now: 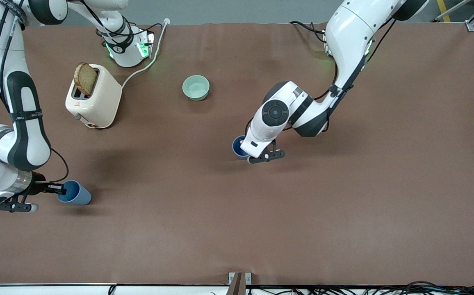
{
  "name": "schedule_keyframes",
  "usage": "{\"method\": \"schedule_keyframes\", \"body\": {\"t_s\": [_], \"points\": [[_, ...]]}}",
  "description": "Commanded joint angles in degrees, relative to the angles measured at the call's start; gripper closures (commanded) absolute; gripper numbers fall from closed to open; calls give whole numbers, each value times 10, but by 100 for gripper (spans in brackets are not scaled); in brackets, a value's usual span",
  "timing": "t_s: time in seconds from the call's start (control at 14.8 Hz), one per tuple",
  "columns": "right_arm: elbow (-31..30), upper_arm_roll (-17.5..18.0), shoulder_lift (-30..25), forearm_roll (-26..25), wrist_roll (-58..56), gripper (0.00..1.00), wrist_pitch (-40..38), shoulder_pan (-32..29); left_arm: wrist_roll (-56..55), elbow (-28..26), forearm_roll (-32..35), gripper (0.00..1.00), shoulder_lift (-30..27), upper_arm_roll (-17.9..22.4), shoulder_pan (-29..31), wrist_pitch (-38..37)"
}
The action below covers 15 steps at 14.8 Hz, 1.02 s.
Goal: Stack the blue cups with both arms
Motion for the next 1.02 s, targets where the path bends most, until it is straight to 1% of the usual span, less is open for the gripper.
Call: {"method": "schedule_keyframes", "body": {"t_s": [0.0,0.07,0.2,0.27,0.34,0.41,0.47,0.61,0.68,0.81,0.95], "points": [[24,0,-35,5,1,97,-73,10,0,24,9,0,-18,14,8,-11],[32,0,-54,4,9,96,-113,13,2,38,11,0,-27,28,9,-34],[43,0,-96,-1,47,96,-180,27,5,80,62,0,-68,43,14,-118],[43,3,-114,-16,77,96,-196,37,7,103,89,0,-85,44,19,-166],[43,15,-136,-35,108,96,-211,43,8,122,109,0,-104,45,36,-207],[43,45,-157,-54,139,96,-227,38,17,133,123,0,-123,43,57,-235],[43,73,-177,-71,173,96,-244,33,59,133,127,0,-149,42,79,-252],[43,120,-208,-89,236,97,-282,30,178,133,121,0,-206,43,135,-261],[43,154,-222,-89,267,97,-293,29,232,131,114,0,-229,38,166,-279],[43,213,-230,-89,348,98,-295,26,331,132,98,0,-272,37,209,-351],[49,278,-231,-95,430,99,-290,24,400,131,91,0,-309,37,243,-386]]}}
